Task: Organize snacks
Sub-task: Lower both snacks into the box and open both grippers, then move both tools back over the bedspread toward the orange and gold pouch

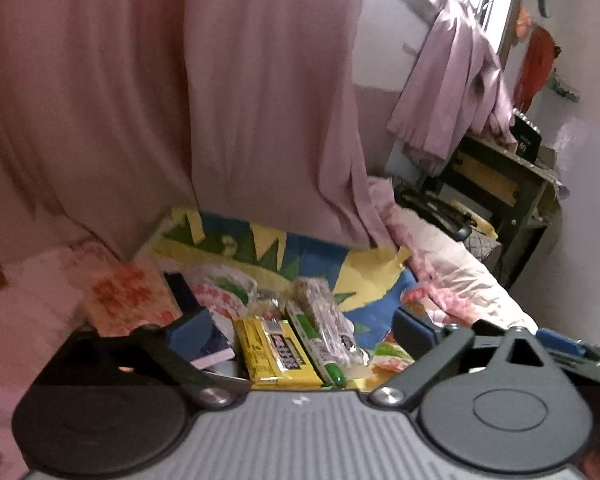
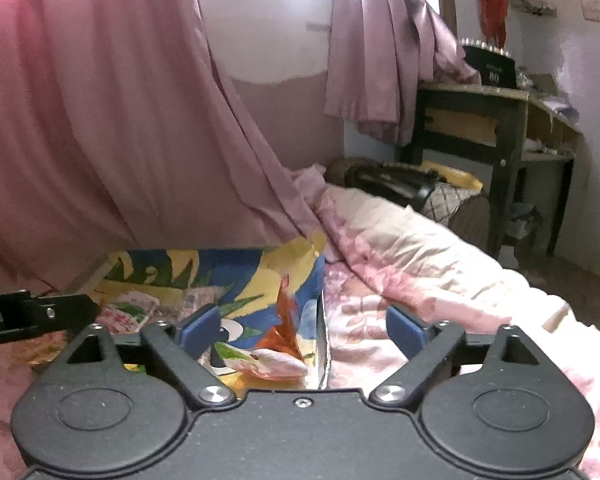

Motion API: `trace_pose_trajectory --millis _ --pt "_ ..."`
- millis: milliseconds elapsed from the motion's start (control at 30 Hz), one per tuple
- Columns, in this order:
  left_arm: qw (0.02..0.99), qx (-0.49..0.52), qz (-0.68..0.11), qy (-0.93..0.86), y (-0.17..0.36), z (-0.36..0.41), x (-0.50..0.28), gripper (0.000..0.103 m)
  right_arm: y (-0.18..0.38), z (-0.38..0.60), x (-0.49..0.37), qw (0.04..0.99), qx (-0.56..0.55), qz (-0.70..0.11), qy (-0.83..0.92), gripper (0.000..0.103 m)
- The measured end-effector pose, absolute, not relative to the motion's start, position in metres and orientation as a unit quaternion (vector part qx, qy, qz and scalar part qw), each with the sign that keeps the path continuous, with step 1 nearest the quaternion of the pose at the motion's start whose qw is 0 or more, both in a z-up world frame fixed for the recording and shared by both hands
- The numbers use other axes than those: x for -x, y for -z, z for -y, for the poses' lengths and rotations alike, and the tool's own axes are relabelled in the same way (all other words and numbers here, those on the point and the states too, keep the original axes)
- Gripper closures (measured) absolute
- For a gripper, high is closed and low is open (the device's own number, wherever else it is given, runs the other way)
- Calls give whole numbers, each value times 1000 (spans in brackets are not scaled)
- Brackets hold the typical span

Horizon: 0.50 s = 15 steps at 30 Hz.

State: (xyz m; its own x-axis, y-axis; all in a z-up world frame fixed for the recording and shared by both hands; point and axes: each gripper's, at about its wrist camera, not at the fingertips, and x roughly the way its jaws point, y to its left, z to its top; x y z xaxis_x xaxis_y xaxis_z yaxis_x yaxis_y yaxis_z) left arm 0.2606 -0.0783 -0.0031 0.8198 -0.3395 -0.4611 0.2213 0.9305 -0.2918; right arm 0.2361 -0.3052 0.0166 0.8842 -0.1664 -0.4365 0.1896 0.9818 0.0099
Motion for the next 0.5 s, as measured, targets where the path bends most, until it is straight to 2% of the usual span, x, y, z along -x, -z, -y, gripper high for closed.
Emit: trace_pose_trajectory --millis 233,500 --pt "964 90 -225 108 -23 73 -214 1 -43 301 -187 978 -18 -191 77 1" --pt "968 75 -225 81 -26 63 -163 0 -56 293 -131 981 -6 -188 52 1"
